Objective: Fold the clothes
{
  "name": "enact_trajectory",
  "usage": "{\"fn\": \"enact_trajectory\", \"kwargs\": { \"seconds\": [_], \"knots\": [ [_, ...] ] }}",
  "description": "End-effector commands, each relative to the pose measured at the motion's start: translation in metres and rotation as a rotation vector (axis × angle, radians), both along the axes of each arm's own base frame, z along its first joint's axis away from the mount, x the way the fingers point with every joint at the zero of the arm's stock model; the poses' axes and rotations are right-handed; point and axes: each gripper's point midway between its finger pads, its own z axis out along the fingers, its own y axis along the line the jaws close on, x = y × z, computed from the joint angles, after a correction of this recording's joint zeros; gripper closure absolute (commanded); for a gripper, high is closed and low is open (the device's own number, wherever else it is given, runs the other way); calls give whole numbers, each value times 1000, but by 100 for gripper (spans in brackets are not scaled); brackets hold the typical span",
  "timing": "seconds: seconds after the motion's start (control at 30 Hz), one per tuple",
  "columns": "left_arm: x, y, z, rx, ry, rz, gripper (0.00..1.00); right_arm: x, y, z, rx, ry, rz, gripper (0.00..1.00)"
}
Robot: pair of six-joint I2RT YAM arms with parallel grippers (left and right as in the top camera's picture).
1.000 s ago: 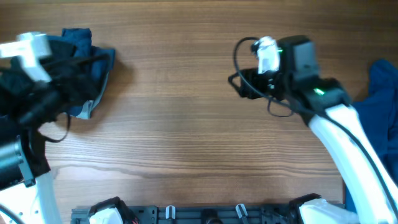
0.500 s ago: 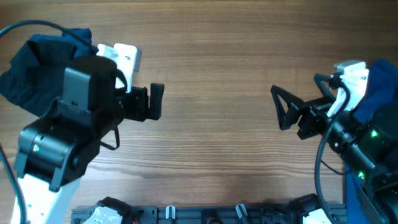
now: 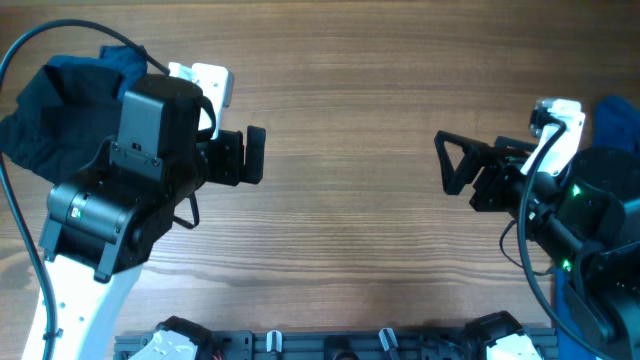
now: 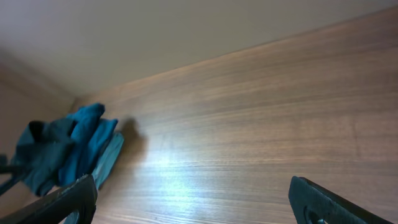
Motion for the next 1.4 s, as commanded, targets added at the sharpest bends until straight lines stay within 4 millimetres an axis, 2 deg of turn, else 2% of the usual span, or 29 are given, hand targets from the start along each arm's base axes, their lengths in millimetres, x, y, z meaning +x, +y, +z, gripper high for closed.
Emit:
{"fn": "enact_trajectory", "kwargs": {
  "seconds": [0.0,0.07,0.17,0.27,0.33,0.4,0.57,0.7,0.9,1.13,1.27,1.37],
  "knots": [
    [1,1,4,21,-18,-8,0,1,-25,1,-26,-17,-142,0],
    [1,1,4,21,-18,-8,0,-6,-36,1,-58,-24,-185,0],
    [1,1,4,21,-18,-8,0,-19,-41,3,-143,-76,-142,0],
    [1,1,4,21,-18,-8,0,-18,-41,13,-210,-216,-104,0],
    [1,1,4,20,-18,-8,0,-17,-41,5,-224,-299,-99,0],
    [1,1,4,21,-18,-8,0,-18,-41,-19,-222,-298,-101,0],
    [1,1,4,21,-18,-8,0,-24,-43,-111,-130,-219,-142,0],
    [1,1,4,20,-18,-8,0,-20,-43,-143,-103,-286,-154,0],
    [1,1,4,21,-18,-8,0,-21,-44,-177,-77,-354,-163,0],
    [1,1,4,20,-18,-8,0,-12,-41,-193,-50,-420,-172,0],
    [1,1,4,21,-18,-8,0,-6,-40,-184,-11,-519,-181,0],
    [1,1,4,20,-18,-8,0,-6,-39,-182,25,-529,-189,0]
  ]
}}
